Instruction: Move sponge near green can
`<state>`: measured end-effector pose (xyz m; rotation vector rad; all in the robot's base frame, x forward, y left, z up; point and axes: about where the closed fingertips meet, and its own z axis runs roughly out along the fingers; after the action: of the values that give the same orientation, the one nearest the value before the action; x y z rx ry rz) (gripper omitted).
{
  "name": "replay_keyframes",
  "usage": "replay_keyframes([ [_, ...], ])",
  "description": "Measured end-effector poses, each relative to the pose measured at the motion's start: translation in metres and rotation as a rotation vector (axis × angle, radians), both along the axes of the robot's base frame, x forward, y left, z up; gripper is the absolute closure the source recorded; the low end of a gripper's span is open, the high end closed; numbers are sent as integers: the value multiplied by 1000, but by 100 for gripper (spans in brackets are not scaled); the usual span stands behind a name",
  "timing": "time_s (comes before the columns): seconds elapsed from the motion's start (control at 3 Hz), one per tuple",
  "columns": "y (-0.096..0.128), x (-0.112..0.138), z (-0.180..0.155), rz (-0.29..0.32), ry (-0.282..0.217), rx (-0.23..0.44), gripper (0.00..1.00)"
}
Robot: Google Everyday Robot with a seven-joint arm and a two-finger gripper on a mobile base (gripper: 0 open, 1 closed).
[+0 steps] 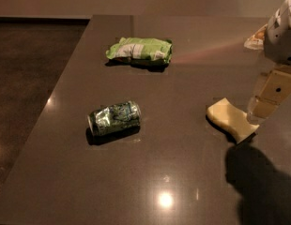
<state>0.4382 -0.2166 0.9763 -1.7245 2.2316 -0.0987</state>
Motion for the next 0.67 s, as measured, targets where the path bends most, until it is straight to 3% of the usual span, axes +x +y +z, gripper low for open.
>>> replay_keyframes([
  [0.33, 0, 0, 0, 0, 0, 0, 0],
  [0.67, -4, 6, -9, -60, 54, 2, 0],
])
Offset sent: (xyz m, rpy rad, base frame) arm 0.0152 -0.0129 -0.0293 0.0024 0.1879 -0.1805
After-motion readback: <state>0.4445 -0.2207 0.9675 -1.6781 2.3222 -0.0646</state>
